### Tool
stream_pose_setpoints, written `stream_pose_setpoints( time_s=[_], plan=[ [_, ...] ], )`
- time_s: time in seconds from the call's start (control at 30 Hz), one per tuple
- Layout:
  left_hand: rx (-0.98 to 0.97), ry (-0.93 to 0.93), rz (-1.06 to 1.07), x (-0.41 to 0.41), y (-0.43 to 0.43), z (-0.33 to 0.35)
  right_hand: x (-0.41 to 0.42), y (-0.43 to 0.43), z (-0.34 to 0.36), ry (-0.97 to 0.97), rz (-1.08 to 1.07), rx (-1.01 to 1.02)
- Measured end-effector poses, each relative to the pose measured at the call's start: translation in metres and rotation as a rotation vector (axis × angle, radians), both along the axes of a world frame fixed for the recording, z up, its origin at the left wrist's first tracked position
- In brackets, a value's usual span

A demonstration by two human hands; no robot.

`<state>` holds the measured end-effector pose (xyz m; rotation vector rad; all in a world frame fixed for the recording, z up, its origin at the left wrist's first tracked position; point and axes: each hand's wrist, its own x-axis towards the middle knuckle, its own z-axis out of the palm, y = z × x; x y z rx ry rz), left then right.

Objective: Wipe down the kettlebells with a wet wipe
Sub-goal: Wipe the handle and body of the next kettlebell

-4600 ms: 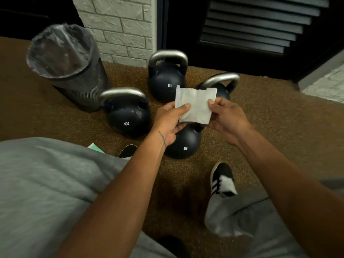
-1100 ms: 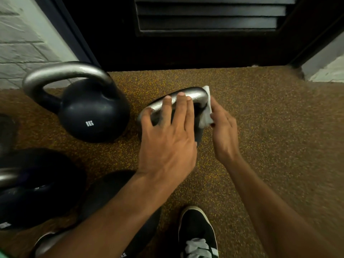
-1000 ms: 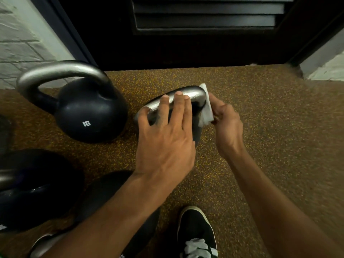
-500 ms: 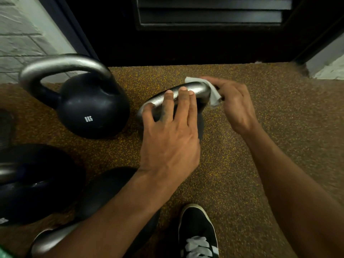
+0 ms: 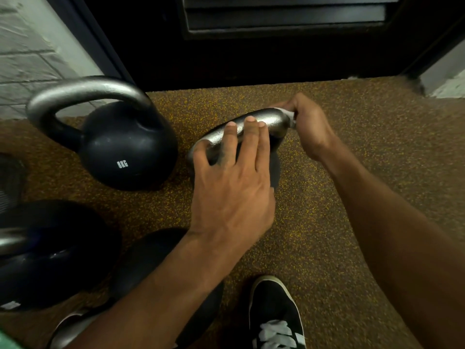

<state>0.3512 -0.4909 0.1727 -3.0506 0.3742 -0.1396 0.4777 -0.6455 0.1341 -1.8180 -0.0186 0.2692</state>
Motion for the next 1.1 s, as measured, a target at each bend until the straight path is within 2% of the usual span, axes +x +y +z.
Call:
stream_pose_setpoints(
  time_s=[0.1,0.27,0.4,0.53,0.67,0.73,0.9,1.0,1.1],
  plan=[
    [0.001,-0.016,-0.019,0.001,0.004,0.001,0.014,0.003,-0.002,0.041,0.014,-0.039],
    [0.009,-0.014,-0.045,0.003,0.008,0.002,0.007,-0.002,-0.014,0.05,-0.06,0.02],
    [0.009,-0.008,-0.026,0.002,0.007,0.003,-0.042,0.0,-0.019,-0.136,-0.122,0.01],
    [0.005,-0.012,-0.003,0.002,0.003,0.0,-0.079,0.007,-0.036,-0.255,-0.188,-0.174],
    [-0.008,-0.023,0.011,0.001,0.001,-0.001,-0.098,0.026,-0.058,-0.367,-0.168,-0.311],
    [-0.006,-0.028,0.004,0.001,0.002,-0.002,-0.098,0.032,-0.065,-0.388,-0.209,-0.301],
    [0.013,-0.025,-0.008,0.003,0.005,-0.003,-0.067,0.021,-0.062,-0.545,-0.488,-0.291],
    [0.008,-0.027,-0.01,0.002,0.004,-0.003,-0.051,0.006,-0.059,-0.627,-0.475,-0.369],
    [0.01,-0.033,-0.009,0.002,0.004,-0.003,-0.045,-0.003,-0.057,-0.621,-0.388,-0.374]
  ],
)
